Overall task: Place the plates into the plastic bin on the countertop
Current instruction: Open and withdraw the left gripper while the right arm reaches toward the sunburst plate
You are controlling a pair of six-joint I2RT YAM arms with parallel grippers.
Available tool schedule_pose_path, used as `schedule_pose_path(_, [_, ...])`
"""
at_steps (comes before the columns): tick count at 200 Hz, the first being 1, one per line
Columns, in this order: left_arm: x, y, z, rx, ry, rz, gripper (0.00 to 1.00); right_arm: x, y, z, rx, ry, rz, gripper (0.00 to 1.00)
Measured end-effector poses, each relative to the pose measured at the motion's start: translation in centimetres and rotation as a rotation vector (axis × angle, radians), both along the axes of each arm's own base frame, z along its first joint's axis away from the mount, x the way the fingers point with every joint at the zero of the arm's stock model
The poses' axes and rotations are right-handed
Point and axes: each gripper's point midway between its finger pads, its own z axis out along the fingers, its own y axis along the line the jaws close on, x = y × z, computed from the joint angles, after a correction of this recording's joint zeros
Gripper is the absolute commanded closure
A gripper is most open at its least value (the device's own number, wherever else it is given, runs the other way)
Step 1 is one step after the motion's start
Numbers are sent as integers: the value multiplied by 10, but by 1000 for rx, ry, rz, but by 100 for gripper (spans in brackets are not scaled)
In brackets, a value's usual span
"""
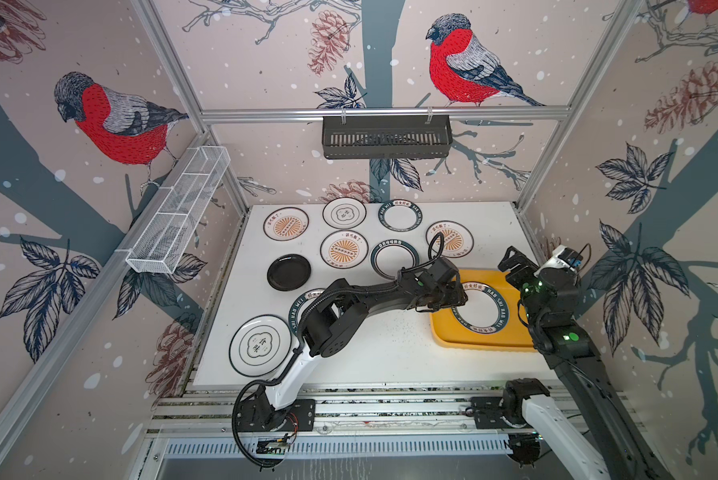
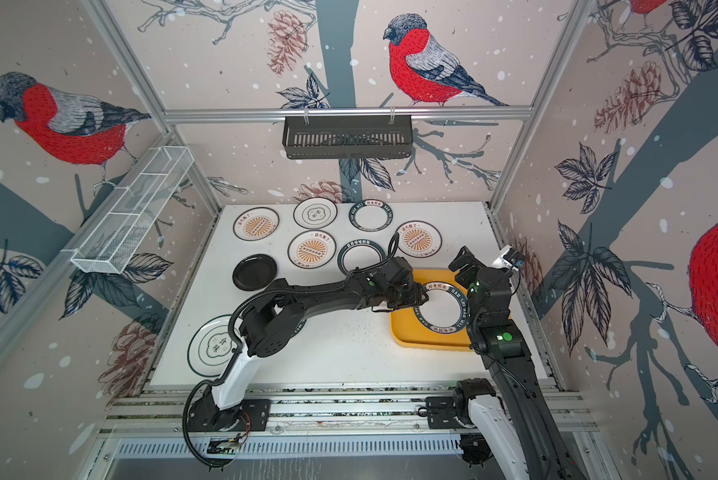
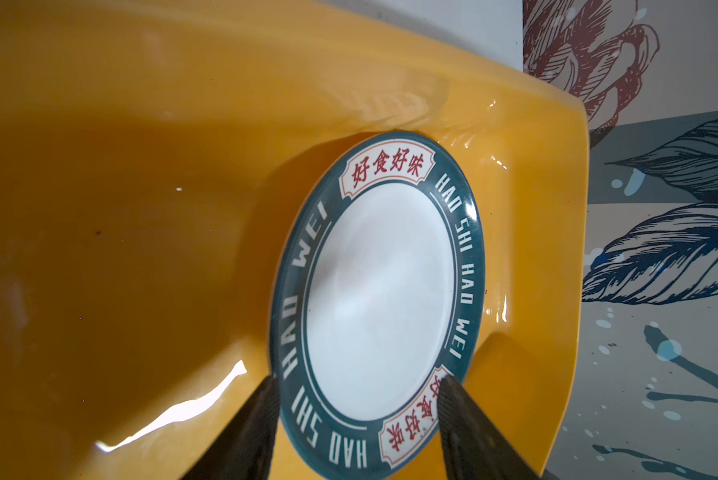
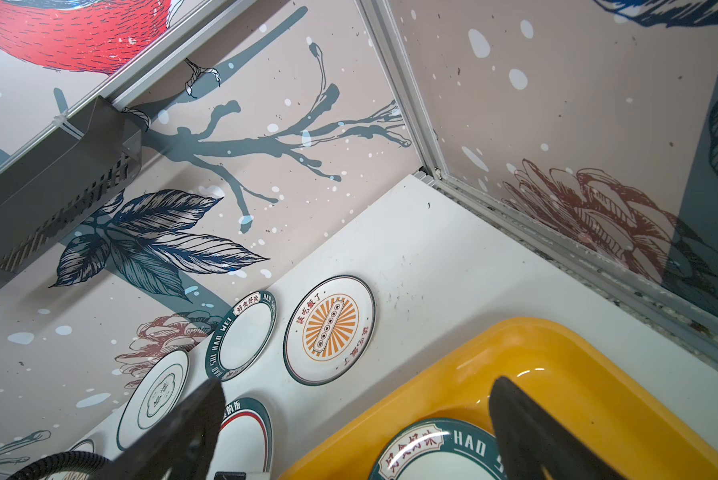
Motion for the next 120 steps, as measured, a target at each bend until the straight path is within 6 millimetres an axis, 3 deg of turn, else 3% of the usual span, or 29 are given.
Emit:
schedule_pose_path(53, [-2,10,34,-8,-117,-52,33,1,0,3,12,-6,-3,0])
schedule_pose_path(91, [-6,22,99,-65,-315,-96,21,5,6,6,18,-6,30,0])
schedule_pose_path(120, [1,52,138,-104,-438,-81,15,12,14,13,20,-11,73,0])
